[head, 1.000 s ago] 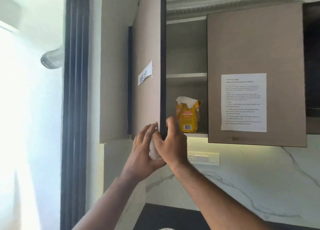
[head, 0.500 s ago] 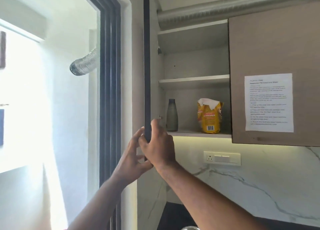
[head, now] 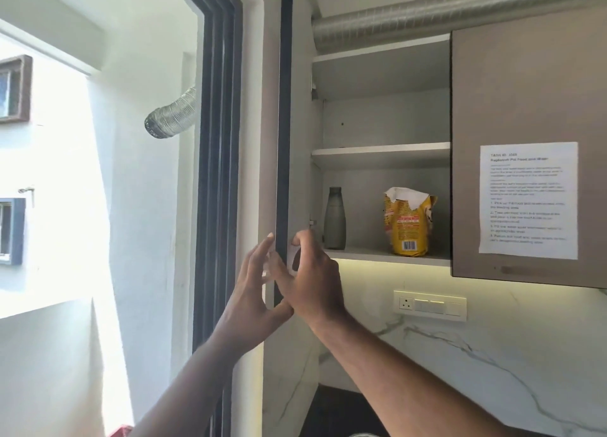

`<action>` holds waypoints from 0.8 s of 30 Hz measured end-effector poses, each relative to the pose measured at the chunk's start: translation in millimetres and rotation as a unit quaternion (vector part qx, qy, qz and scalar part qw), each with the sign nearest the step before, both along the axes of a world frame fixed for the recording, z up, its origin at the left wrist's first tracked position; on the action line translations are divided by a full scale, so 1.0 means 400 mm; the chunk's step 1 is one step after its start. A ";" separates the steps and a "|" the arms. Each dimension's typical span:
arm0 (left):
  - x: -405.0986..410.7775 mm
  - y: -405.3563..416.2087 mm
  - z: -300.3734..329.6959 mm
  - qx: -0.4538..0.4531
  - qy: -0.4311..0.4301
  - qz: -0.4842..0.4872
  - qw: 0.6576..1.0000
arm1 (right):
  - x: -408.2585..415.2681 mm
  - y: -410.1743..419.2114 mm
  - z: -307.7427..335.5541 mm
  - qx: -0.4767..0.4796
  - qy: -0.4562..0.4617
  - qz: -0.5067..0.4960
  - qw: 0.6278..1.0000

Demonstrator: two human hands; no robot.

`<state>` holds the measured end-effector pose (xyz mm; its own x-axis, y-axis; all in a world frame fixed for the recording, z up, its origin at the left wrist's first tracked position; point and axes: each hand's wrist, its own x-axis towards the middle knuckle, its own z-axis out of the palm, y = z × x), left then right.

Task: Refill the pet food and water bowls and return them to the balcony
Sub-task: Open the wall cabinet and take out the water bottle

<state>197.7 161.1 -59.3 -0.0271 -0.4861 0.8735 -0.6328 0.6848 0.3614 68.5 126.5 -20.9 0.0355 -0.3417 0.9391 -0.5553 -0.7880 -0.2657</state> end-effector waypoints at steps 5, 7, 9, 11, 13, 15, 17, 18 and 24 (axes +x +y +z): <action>-0.048 0.021 0.023 -0.114 -0.004 0.112 0.987 | -0.049 -0.031 -0.015 0.022 -0.022 0.005 0.999; -0.104 0.017 0.029 -0.158 0.002 0.147 0.976 | -0.096 -0.071 -0.020 0.038 -0.033 0.013 0.999; -0.168 0.006 0.029 -0.193 -0.001 0.170 0.966 | -0.145 -0.116 -0.025 0.060 -0.042 0.016 0.997; -0.231 -0.011 0.024 -0.210 -0.010 0.179 0.961 | -0.194 -0.164 -0.029 0.066 -0.048 0.013 0.997; -0.298 -0.041 0.013 -0.204 -0.032 0.190 0.960 | -0.249 -0.215 -0.033 0.071 -0.047 0.013 0.996; -0.354 -0.078 0.001 -0.183 -0.048 0.196 0.962 | -0.300 -0.269 -0.037 0.076 -0.044 0.014 0.996; -0.394 -0.109 -0.011 -0.151 -0.040 0.194 0.969 | -0.340 -0.312 -0.038 0.081 -0.042 0.015 0.996; -0.412 -0.126 -0.017 -0.134 -0.025 0.189 0.972 | -0.359 -0.332 -0.036 0.086 -0.038 0.018 0.995; -0.427 -0.257 -0.049 -0.052 0.054 0.178 0.981 | -0.406 -0.462 -0.006 0.124 -0.017 0.035 0.991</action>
